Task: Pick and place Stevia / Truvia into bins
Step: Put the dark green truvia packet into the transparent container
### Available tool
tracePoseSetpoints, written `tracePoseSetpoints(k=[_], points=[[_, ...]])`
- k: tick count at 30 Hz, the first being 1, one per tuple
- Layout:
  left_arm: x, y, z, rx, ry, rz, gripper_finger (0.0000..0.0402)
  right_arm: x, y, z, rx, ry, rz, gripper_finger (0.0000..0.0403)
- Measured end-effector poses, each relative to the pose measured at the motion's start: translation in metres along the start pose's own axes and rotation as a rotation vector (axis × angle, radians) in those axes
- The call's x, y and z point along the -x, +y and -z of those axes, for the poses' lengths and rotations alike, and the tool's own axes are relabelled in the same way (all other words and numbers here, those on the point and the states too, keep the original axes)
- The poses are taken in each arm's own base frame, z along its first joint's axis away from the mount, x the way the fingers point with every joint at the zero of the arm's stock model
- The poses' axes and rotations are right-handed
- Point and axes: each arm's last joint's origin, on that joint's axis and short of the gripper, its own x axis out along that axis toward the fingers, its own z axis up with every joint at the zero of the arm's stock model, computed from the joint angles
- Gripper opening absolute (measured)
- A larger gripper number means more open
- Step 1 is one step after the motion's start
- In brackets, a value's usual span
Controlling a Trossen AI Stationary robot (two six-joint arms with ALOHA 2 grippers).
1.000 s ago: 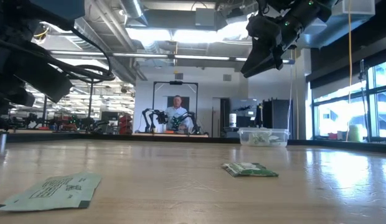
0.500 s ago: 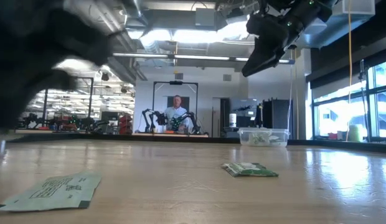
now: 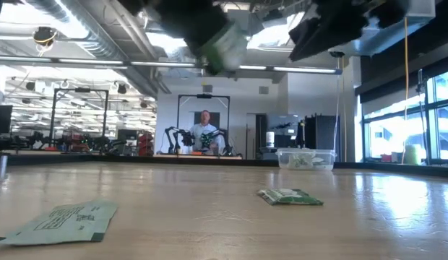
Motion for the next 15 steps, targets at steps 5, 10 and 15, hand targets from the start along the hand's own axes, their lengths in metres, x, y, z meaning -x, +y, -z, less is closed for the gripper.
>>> tracePoseSetpoints(k=[5, 10, 15], points=[[0.013, 0.028, -0.016, -0.075, -0.166, 0.035, 0.0004, -0.002, 0.026, -0.013, 0.081, -0.081, -0.065, 0.0138], [0.025, 0.042, -0.029, -0.165, -0.297, 0.079, 0.0005, 0.000, 0.040, -0.028, 0.125, -0.216, -0.074, 0.0138], [0.032, 0.045, -0.037, -0.265, -0.389, 0.154, 0.0006, 0.001, 0.042, -0.034, 0.163, -0.277, -0.056, 0.0138]])
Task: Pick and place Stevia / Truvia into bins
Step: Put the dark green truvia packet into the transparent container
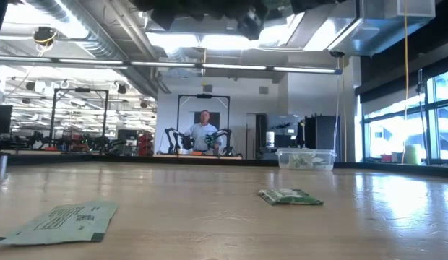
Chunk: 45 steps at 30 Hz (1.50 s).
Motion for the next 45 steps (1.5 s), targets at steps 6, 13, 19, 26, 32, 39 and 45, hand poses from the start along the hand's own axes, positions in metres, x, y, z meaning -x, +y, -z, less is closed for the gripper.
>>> tracePoseSetpoints(k=[6, 13, 19, 26, 32, 39, 45], points=[[0.000, 0.000, -0.006, -0.078, -0.055, 0.010, 0.0004, 0.000, -0.002, -0.006, 0.025, -0.062, 0.020, 0.0138], [0.001, 0.002, -0.010, -0.153, -0.087, -0.003, 0.0005, 0.000, -0.002, -0.008, 0.023, -0.082, 0.016, 0.0138], [0.008, 0.010, -0.010, -0.154, -0.094, -0.030, 0.0004, 0.000, -0.001, -0.008, -0.005, -0.089, -0.012, 0.0138], [0.009, 0.012, -0.010, -0.149, -0.093, -0.034, 0.0003, 0.000, -0.001, -0.007, -0.030, -0.081, -0.015, 0.0138], [0.011, 0.014, -0.009, -0.101, -0.087, -0.035, 0.0005, 0.000, 0.000, -0.005, -0.069, -0.054, -0.024, 0.0138], [0.013, 0.017, -0.009, -0.100, -0.091, -0.047, 0.0005, 0.000, 0.000, -0.003, -0.106, -0.037, -0.030, 0.0138], [0.014, 0.018, -0.010, -0.109, -0.096, -0.054, 0.0003, 0.000, -0.001, -0.003, -0.120, -0.038, -0.011, 0.0138]])
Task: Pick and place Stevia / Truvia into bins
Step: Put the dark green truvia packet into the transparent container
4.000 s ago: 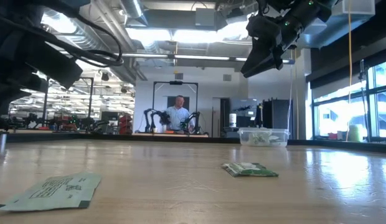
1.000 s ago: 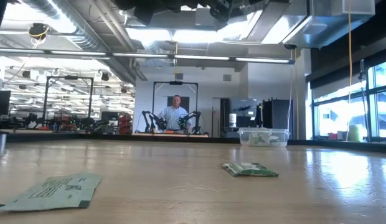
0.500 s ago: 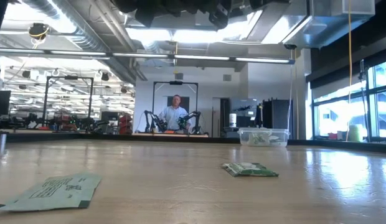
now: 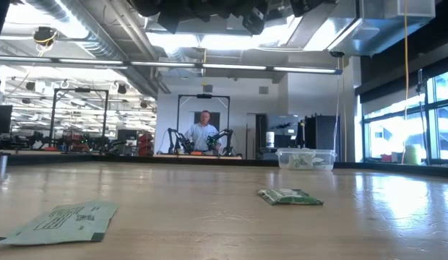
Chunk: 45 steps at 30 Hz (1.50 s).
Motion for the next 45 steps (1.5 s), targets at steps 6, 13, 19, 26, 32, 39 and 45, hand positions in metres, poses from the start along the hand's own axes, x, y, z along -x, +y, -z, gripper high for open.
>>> tracePoseSetpoints(k=[6, 13, 19, 26, 32, 39, 45], points=[[0.000, 0.000, 0.000, -0.009, 0.000, 0.000, 0.0012, 0.000, -0.001, 0.000, -0.059, 0.003, 0.023, 0.0114], [0.000, 0.000, 0.000, -0.011, 0.000, 0.001, 0.0013, 0.000, -0.001, 0.000, -0.073, 0.002, 0.023, 0.0019], [0.000, 0.000, 0.000, -0.030, 0.001, 0.004, 0.0023, 0.000, -0.001, 0.001, -0.131, 0.007, 0.027, 0.0007], [0.009, -0.002, -0.002, 0.009, 0.057, 0.001, 0.0084, 0.002, -0.001, 0.002, -0.157, 0.028, 0.035, 0.0002], [0.028, -0.006, -0.001, 0.071, 0.220, -0.105, 0.0114, 0.016, -0.012, 0.011, -0.248, 0.127, 0.215, 0.0002], [0.043, -0.009, 0.021, 0.148, 0.554, -0.382, 0.0112, 0.037, -0.057, 0.034, -0.451, 0.256, 0.469, 0.0001], [0.051, -0.008, 0.034, 0.206, 0.696, -0.456, 0.0111, 0.071, -0.110, 0.065, -0.652, 0.349, 0.649, 0.0000]])
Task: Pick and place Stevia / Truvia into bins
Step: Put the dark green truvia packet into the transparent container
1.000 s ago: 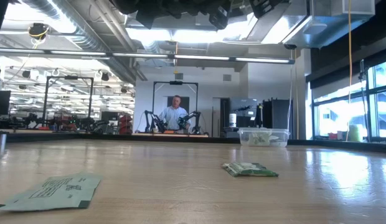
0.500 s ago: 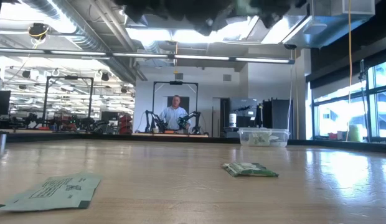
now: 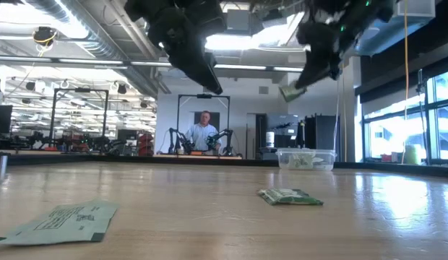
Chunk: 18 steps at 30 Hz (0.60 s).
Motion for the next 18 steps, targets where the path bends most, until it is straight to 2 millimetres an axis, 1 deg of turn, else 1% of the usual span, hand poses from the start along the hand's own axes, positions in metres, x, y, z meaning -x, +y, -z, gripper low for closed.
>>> tracePoseSetpoints(k=[4, 8, 13, 18], points=[[0.000, 0.004, 0.001, 0.012, 0.008, -0.008, 0.0107, -0.006, -0.043, -0.004, -0.112, 0.023, -0.004, 0.0000], [0.001, 0.007, 0.002, 0.004, 0.008, -0.013, 0.0104, -0.019, -0.076, -0.002, -0.185, 0.055, 0.035, 0.0000], [0.001, 0.007, 0.002, 0.021, 0.008, -0.014, 0.0104, -0.049, -0.106, 0.006, -0.244, 0.138, 0.076, 0.0000], [0.001, 0.007, 0.003, 0.048, 0.015, 0.002, 0.0102, -0.081, -0.128, 0.018, -0.297, 0.208, 0.108, 0.0000]])
